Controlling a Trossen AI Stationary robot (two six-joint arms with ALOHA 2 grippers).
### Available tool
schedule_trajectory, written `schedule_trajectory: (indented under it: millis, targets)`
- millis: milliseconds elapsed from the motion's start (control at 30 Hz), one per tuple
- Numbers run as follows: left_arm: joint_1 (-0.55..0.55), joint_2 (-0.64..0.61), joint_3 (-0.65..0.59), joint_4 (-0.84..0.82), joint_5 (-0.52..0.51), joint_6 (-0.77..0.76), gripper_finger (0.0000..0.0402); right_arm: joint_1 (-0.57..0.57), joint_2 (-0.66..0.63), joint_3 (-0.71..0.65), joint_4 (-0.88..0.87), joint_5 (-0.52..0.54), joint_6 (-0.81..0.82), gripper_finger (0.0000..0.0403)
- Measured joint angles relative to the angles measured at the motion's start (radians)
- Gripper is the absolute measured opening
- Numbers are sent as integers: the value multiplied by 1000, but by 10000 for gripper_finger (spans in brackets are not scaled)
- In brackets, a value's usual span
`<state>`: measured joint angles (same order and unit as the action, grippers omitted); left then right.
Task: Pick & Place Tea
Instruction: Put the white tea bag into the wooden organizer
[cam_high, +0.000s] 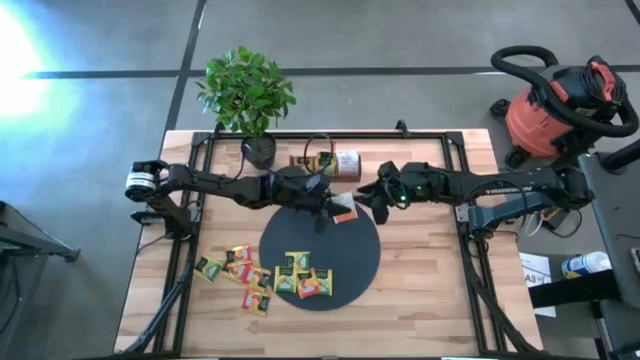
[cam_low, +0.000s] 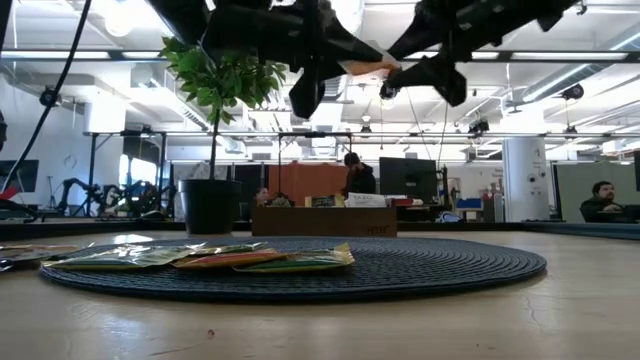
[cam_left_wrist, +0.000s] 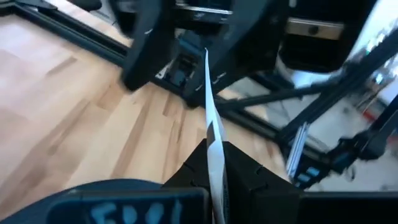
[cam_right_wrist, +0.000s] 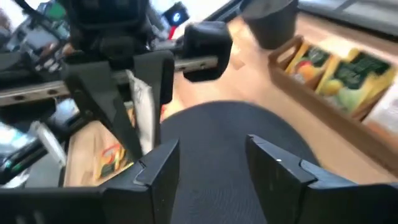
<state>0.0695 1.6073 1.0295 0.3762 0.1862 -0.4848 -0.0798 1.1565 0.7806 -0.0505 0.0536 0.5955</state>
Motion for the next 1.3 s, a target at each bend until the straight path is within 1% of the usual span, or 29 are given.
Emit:
schedule_trajectory:
  millis: [100,167,367,633,867,1000,1133,1300]
  targets:
    - [-9,0,28,-101,-17,60,0,-14,24,24,0,-46,-21,170]
    - [-8,0,37,-141,-22,89,0,-14,27,46,3,-52,-35,167]
    - [-8,0,38,-145,-28,117,0,-13,37,87,-8,-117,-74,167]
    - [-13,0,39,-146,-20,125,0,-8,37,131,-136,-118,-109,168]
    - [-27,0,69,-146,-15,176,0,-3,37,126,-133,-135,-105,179]
    - [-26,1,75,-144,-15,179,0,2,37,125,-130,-139,-106,183]
    - [-27,2,77,-145,-15,196,0,3,37,126,-103,-165,-107,176]
    - [-24,32,105,-149,-15,205,0,5,37,126,-70,-169,-110,160]
